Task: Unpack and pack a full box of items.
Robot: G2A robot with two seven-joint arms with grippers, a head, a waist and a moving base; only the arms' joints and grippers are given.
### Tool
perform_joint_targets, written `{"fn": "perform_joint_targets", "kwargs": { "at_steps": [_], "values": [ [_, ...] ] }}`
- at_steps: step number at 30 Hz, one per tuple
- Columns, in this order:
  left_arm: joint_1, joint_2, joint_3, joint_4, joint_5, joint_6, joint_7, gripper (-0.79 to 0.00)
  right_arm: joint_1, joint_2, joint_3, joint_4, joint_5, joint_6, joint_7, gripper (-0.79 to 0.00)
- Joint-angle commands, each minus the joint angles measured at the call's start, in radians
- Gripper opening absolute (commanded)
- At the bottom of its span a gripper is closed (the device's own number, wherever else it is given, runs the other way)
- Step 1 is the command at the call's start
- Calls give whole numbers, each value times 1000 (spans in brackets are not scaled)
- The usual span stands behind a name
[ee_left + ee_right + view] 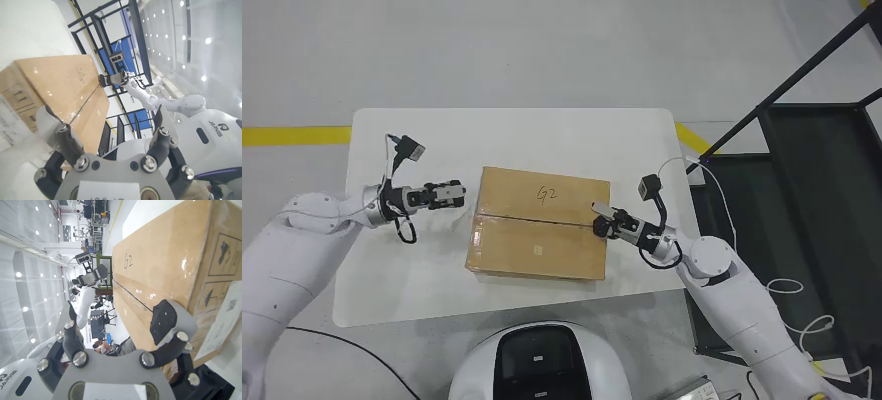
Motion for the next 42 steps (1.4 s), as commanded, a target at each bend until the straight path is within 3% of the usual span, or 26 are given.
{"fn": "perform_joint_targets", "kwargs": {
  "at_steps": [1, 4, 9, 18, 29, 38, 42],
  "values": [
    [7, 5, -13, 54, 57, -40, 41, 0, 0, 0, 2, -2, 0, -3, 2, 0],
    [8, -3, -10, 92, 101, -62, 63, 0, -1, -1, 4, -5, 0, -8, 5, 0],
    [22, -20, -5, 77, 37, -37, 38, 0, -10, -1, 10, -9, -5, -13, 5, 0],
    [67, -5, -32, 54, 186, -126, 126, 0, -20, -3, 11, -17, -12, -20, 14, 0],
    [5, -72, 40, 154, 337, -59, 145, 0, -26, -2, 29, -14, -18, -27, 19, 0],
    [-14, -114, 68, 204, 320, -34, 95, 0, -26, -4, 31, -14, -18, -24, 20, 0],
    [-26, -124, 56, 197, 240, -35, 36, 0, -28, -5, 29, -14, -23, -24, 18, 0]
  ]
}}
